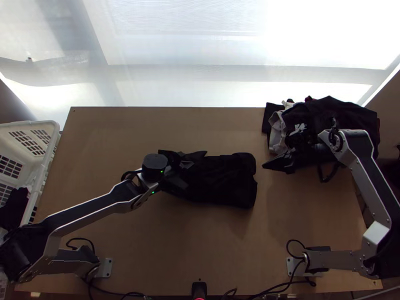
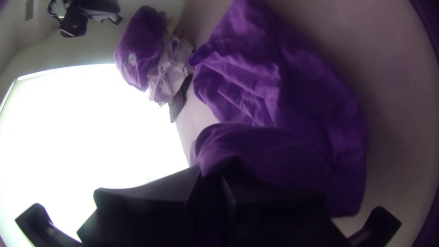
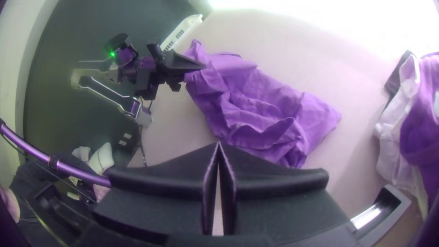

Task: Fold the t-shirt

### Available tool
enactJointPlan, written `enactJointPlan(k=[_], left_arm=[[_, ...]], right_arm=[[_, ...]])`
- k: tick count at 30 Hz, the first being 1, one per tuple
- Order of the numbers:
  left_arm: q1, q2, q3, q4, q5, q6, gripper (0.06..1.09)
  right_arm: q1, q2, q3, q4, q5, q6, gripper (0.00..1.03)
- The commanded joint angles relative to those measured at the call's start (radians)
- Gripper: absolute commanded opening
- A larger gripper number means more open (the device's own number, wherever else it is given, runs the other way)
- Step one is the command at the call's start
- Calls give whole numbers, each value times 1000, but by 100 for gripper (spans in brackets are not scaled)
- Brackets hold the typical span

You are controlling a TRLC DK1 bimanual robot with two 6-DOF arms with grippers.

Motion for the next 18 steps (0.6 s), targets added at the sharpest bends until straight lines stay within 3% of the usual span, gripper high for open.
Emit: enactJointPlan(k=[1,18], left_arm=[[-150,193,217,-1,-3,53,9],[-302,433,450,-72,-5,106,9]], right_arm=[[-140,-106,-54,-23,-29,-19,3],[-334,-181,-178,-75,-72,-108,3]])
